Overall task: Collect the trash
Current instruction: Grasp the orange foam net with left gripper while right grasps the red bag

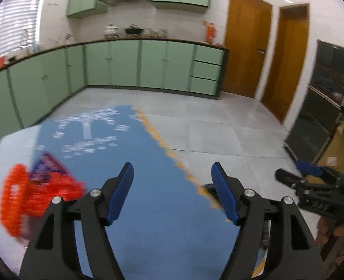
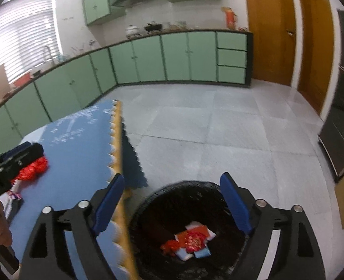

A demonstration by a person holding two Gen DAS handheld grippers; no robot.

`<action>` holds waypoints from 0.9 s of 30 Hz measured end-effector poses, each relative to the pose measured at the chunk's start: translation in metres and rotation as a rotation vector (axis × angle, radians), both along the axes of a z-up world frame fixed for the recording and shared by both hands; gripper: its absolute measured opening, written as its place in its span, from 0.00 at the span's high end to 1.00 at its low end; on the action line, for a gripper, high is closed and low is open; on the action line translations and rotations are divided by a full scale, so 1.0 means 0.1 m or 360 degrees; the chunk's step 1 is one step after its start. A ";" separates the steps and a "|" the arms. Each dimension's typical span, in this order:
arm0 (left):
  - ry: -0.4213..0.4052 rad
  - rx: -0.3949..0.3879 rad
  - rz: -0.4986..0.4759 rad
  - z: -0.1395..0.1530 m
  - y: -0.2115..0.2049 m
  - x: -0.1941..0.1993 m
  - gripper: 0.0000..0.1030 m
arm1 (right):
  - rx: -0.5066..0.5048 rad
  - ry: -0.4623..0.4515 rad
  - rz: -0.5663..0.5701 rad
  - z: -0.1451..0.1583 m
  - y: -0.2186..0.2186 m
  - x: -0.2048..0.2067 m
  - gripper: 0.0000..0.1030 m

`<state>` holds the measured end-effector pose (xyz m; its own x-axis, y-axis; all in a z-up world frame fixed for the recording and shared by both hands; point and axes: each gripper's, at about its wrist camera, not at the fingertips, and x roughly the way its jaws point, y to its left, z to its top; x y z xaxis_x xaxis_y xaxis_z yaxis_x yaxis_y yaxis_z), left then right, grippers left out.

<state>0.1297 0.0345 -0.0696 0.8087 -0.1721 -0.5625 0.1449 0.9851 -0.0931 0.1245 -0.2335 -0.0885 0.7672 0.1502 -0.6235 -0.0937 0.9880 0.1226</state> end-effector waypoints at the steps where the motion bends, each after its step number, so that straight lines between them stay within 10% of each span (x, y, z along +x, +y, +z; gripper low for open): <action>1: -0.0011 0.0028 0.0059 0.02 0.14 -0.04 0.33 | 0.0003 -0.0013 0.0028 0.02 0.08 0.01 0.16; 14: 0.0020 0.0189 0.0640 0.04 1.60 -0.41 0.27 | 0.0045 -0.0062 0.0419 0.07 1.52 0.15 0.10; 27: 0.0201 -0.0014 0.0654 -0.28 2.08 -0.24 0.36 | 0.0003 -0.0050 0.0532 0.05 2.24 0.23 0.10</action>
<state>0.1053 0.2421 -0.0973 0.7359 0.1449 -0.6614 -0.2724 0.9576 -0.0933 0.1472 -0.0100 -0.0839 0.6942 0.3978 -0.5999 -0.4162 0.9018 0.1164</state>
